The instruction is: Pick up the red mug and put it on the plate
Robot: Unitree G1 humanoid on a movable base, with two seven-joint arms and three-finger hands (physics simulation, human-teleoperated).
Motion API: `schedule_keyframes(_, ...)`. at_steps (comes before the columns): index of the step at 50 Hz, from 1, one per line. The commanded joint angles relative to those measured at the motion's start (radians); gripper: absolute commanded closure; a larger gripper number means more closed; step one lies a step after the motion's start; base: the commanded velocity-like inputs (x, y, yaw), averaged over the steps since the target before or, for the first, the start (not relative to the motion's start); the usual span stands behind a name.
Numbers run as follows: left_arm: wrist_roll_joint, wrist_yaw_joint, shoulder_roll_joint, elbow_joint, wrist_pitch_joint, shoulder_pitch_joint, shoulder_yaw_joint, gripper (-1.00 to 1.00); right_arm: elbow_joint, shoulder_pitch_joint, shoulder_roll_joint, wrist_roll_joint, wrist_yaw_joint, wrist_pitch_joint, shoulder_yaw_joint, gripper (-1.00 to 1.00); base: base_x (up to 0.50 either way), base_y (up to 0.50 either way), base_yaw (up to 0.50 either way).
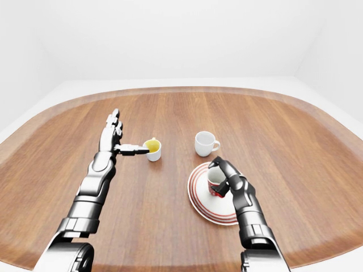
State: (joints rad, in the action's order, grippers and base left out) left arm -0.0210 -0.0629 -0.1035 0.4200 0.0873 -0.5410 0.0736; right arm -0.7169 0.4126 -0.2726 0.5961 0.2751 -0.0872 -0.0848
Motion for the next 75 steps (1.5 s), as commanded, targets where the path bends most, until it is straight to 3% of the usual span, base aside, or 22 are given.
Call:
schedule_keyframes(1, -0.003, 0.001, 0.003, -0.023, 0.000, 0.011, -0.003, -1.00, 0.054, -0.010, 0.003, -0.131, -0.062, 0.000, -0.008, 1.00, 0.00, 0.00, 0.00)
schedule_keyframes(2, -0.004, 0.000, 0.003, -0.026, 0.000, 0.012, -0.003, -1.00, 0.056, -0.010, 0.004, -0.131, -0.061, 0.000, -0.008, 0.80, 0.00, 0.00, 0.00)
schedule_keyframes(3, -0.004, 0.001, 0.003, -0.028, 0.000, 0.013, -0.003, -1.00, 0.057, -0.010, 0.004, -0.131, -0.061, 0.000, -0.008, 0.31, 0.00, 0.00, 0.00)
schedule_keyframes(4, -0.004, 0.001, 0.004, -0.031, 0.000, 0.014, -0.003, -1.00, 0.058, -0.010, 0.004, -0.130, -0.061, 0.000, -0.008, -0.87, 0.00, 0.00, 0.00)
schedule_keyframes(5, -0.004, 0.001, 0.004, -0.034, 0.000, 0.015, -0.003, -1.00, 0.059, -0.009, 0.004, -0.130, -0.060, 0.000, -0.009, -1.00, 0.00, 0.00, 0.00)
schedule_keyframes(36, -0.001, 0.001, 0.000, 0.010, 0.000, -0.006, 0.001, -1.00, 0.045, 0.004, 0.008, -0.125, -0.065, 0.000, -0.003, -1.00, 0.00, 0.00, 0.00)
schedule_keyframes(61, 0.003, 0.005, -0.008, -0.081, 0.000, -0.002, 0.006, -1.00, 0.497, 0.028, -0.002, -0.064, 0.118, 0.000, -0.033, -1.00, 0.00, 0.00, 0.00)
schedule_keyframes(75, -0.001, 0.009, -0.015, -0.185, 0.000, 0.002, 0.009, -1.00, 0.660, 0.079, -0.013, -0.061, 0.157, 0.000, -0.049, -1.00, 0.00, 0.00, 0.00)
